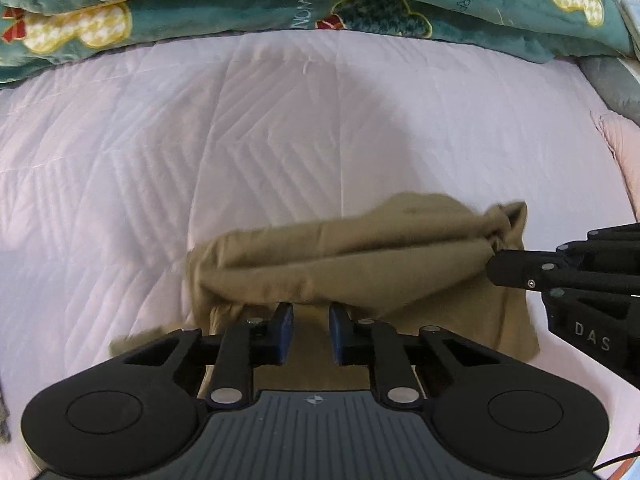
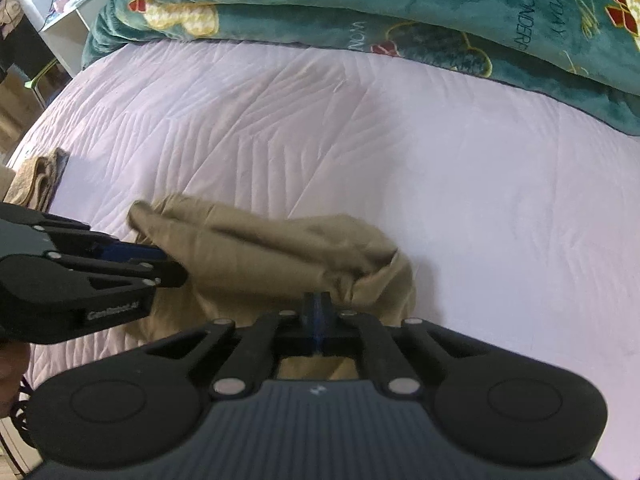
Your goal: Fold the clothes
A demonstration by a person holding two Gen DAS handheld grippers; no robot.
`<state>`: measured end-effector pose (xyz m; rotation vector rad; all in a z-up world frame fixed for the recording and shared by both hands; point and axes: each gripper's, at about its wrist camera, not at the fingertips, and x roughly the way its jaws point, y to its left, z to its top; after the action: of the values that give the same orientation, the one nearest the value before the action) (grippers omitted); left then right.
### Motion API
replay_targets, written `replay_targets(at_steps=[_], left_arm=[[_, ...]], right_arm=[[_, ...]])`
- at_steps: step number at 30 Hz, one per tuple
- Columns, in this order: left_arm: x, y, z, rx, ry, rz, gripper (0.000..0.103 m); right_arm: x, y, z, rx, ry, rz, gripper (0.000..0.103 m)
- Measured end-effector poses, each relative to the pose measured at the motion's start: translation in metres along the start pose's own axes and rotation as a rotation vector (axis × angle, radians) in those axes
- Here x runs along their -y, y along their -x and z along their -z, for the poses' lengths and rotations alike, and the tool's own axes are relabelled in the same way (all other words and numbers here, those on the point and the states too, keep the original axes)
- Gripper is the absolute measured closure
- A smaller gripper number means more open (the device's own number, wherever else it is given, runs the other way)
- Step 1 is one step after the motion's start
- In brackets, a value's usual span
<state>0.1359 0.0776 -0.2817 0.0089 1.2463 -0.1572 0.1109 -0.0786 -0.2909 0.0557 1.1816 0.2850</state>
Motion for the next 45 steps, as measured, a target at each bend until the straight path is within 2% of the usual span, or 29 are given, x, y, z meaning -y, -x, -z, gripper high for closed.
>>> replay_targets(at_steps=[6, 10, 12, 14, 17, 20, 25, 27, 30, 33, 36, 38, 42, 45], left_arm=[[-0.01, -0.025, -0.028, -0.006, 0.025, -0.054, 0.083], [-0.025, -0.041, -0.03, -0.035, 0.064, -0.097, 0.083], [-0.033, -0.041, -0.028, -0.046, 0.087, -0.111, 0.083], [-0.039, -0.027, -0.025, -0.038, 0.098, -0.092, 0.083], [-0.026, -0.008, -0.013, -0.031, 0.048, -0.067, 0.083], [-0.008, 0.006, 0.002, -0.03, -0.015, -0.047, 0.083], [-0.008, -0.04, 0.022, -0.087, 0.019, -0.065, 0.083], [-0.011, -0.05, 0.023, -0.085, 0.024, -0.059, 0.082], [-0.012, -0.036, 0.021, -0.065, 0.015, -0.055, 0.082], [-0.02, -0.005, 0.032, -0.035, 0.032, -0.039, 0.082], [-0.036, 0.013, 0.052, -0.037, 0.064, -0.056, 0.082], [-0.049, 0.011, 0.064, -0.053, 0.097, -0.087, 0.082], [-0.057, -0.021, 0.077, -0.09, 0.1, -0.1, 0.082], [-0.051, -0.02, 0.079, -0.07, 0.076, -0.118, 0.082]], right_arm=[[0.021, -0.032, -0.024, -0.012, -0.046, 0.028, 0.102], [0.034, -0.05, -0.027, -0.039, -0.107, 0.041, 0.102], [0.036, -0.048, -0.025, -0.039, -0.13, 0.034, 0.102], [0.033, -0.031, -0.024, -0.008, -0.134, 0.018, 0.102], [0.025, -0.008, -0.017, 0.016, -0.136, -0.022, 0.102], [0.014, -0.008, -0.003, -0.03, -0.12, -0.048, 0.102], [0.011, -0.042, 0.01, -0.095, -0.124, -0.023, 0.102], [0.012, -0.061, 0.013, -0.127, -0.13, -0.016, 0.103], [0.011, -0.066, 0.013, -0.132, -0.138, -0.009, 0.102], [0.008, -0.039, 0.012, -0.077, -0.148, -0.031, 0.102], [0.007, -0.016, 0.02, -0.053, -0.156, -0.035, 0.102], [0.008, -0.023, 0.029, -0.078, -0.16, -0.034, 0.102], [0.007, -0.056, 0.042, -0.13, -0.163, -0.012, 0.103], [0.006, -0.064, 0.044, -0.132, -0.171, -0.001, 0.102]])
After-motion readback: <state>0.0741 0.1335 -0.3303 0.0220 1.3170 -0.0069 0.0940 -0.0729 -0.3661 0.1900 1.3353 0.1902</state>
